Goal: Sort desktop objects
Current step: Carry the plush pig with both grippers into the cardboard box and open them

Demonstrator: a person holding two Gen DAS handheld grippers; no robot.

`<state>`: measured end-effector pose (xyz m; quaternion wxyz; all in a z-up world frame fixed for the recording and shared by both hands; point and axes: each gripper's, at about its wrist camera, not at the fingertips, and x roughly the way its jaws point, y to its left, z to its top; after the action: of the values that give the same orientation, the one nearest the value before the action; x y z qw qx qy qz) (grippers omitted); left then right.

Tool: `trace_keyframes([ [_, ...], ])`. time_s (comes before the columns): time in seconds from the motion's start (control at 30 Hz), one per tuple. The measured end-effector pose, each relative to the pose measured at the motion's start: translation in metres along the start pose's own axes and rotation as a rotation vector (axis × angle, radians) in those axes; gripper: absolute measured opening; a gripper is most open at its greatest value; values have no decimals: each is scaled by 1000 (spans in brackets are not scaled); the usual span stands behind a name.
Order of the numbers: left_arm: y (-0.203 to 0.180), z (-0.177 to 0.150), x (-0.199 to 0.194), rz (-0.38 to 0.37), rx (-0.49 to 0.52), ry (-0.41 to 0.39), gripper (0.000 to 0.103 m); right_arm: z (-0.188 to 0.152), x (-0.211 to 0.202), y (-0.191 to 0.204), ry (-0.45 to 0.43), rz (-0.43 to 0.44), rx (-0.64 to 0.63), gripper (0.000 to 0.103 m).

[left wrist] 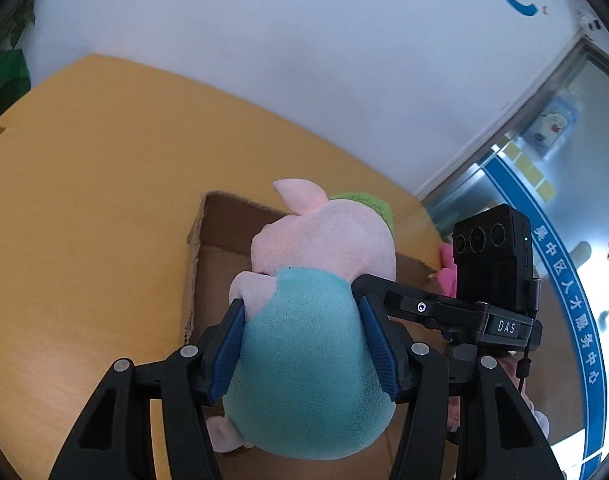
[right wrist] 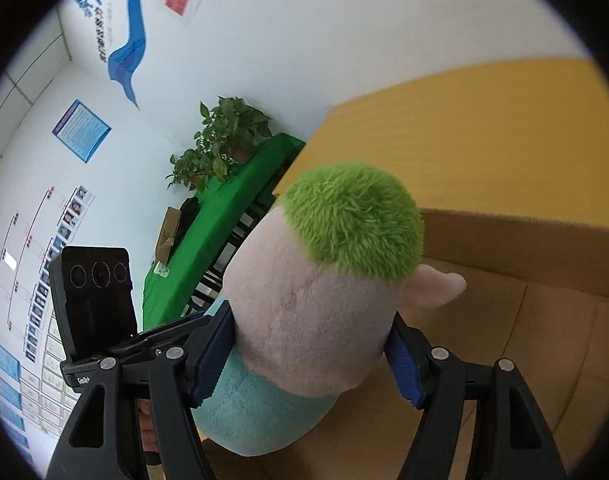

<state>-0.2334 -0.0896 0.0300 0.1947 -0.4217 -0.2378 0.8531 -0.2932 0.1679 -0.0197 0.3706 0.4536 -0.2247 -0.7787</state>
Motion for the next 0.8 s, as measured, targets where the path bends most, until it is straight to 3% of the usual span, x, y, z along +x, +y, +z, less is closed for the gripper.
trace_keyframes([
  [0.1, 18, -12, 15, 46, -15, 22, 55, -5, 19, -33, 15, 63, 45, 70],
  [0.27, 25, -21, 21, 117, -21, 40, 57, -9, 38, -49, 29, 146, 46, 70],
  [0.4, 23, -30, 14, 112, -5, 34, 59, -6, 46, -70, 38, 168, 107, 73],
  [0.6, 4, -53, 4, 99, 44, 71, 62, 2, 40, -61, 10, 74, 85, 77],
  [0.7, -11, -58, -2, 123, 102, 63, 62, 3, 33, -48, 5, -39, 51, 82],
  [0.8, -13, -58, -1, 132, 95, 88, 62, 4, 22, -37, 27, -137, 50, 82],
])
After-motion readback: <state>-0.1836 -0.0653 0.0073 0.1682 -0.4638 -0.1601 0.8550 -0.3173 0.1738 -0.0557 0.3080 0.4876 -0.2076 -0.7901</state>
